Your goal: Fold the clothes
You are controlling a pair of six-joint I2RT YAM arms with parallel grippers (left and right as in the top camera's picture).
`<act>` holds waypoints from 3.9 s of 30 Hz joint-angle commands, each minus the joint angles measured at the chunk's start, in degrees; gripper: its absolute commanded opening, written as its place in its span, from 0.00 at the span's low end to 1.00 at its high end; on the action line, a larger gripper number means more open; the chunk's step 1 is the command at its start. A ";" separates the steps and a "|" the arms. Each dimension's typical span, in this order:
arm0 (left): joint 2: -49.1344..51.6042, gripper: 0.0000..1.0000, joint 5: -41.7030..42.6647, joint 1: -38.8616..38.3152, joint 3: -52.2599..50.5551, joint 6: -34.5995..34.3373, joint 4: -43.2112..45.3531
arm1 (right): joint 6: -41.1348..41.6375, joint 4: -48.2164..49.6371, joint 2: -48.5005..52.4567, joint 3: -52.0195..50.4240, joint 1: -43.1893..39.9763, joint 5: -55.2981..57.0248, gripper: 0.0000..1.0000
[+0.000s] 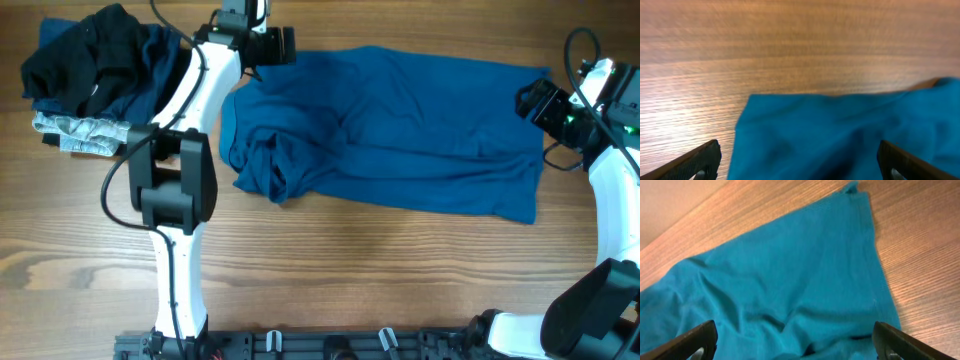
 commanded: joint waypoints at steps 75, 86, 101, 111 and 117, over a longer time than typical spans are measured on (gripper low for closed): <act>-12.83 0.88 2.54 -1.36 9.88 0.13 -38.45 | -5.70 5.90 19.02 9.40 0.46 0.61 0.99; -12.83 1.00 2.49 -1.33 9.88 0.11 -38.12 | -10.80 24.70 39.65 16.44 6.84 10.43 0.90; -12.83 1.00 2.25 -1.33 9.88 0.15 -38.99 | -9.94 38.53 43.85 16.44 8.04 21.29 0.79; -12.83 1.00 1.66 -1.33 9.88 0.11 -39.78 | -9.35 37.79 47.54 16.46 8.04 20.41 0.53; -12.83 0.88 1.66 -1.33 9.88 0.11 -40.02 | -5.86 23.74 46.82 25.29 8.00 21.07 0.04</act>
